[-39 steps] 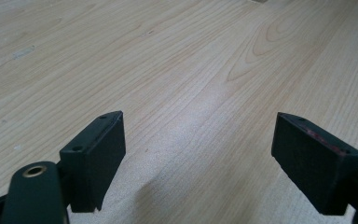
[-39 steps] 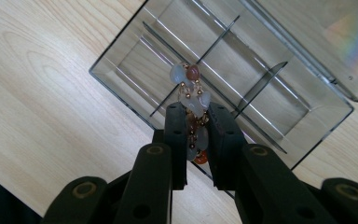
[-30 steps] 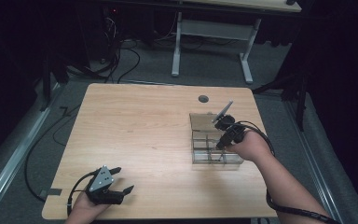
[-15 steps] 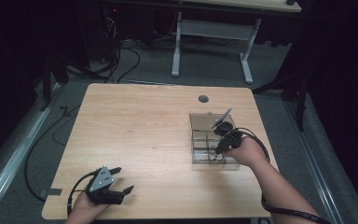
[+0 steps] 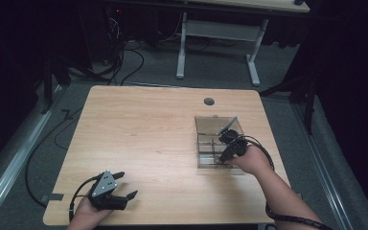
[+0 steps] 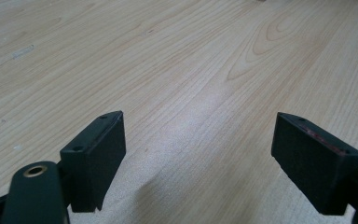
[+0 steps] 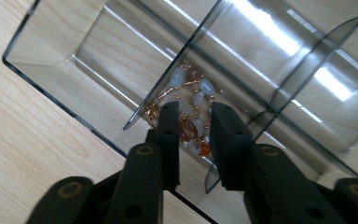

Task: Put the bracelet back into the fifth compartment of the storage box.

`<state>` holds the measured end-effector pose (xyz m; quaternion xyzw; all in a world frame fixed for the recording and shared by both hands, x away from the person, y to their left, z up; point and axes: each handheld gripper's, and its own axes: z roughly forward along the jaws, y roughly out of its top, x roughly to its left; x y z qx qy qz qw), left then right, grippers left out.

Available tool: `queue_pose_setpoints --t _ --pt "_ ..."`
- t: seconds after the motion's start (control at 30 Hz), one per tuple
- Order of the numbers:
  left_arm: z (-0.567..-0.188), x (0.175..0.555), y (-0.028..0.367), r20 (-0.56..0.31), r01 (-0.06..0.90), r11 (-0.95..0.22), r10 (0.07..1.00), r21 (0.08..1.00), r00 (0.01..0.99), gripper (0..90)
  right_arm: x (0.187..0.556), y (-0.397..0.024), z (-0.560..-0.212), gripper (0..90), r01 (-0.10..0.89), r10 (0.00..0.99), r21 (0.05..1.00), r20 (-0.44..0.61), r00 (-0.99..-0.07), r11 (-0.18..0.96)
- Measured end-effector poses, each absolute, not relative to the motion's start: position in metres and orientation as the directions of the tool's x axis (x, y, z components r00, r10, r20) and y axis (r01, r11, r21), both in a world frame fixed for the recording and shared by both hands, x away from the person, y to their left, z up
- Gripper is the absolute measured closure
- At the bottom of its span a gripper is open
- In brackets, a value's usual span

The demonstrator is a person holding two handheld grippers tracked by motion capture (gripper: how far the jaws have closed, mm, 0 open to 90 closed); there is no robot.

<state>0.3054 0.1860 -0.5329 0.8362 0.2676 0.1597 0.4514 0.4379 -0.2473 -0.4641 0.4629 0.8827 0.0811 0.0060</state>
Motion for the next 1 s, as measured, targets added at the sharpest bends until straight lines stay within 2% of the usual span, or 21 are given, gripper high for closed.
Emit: queue_pose_setpoints --t 0.3,1.0 --pt "-0.533 0.305 0.186 0.028 0.301 -0.450 0.592 0.841 0.806 18.3 0.431 -0.247 -0.444 70.7 0.833 0.839 0.170 0.053 -0.541 0.526" --pt "-0.533 0.305 0.186 0.029 0.301 -0.450 0.592 0.841 0.805 18.3 0.389 -0.265 -0.434 74.8 0.829 0.838 0.191 0.052 -0.543 0.526"
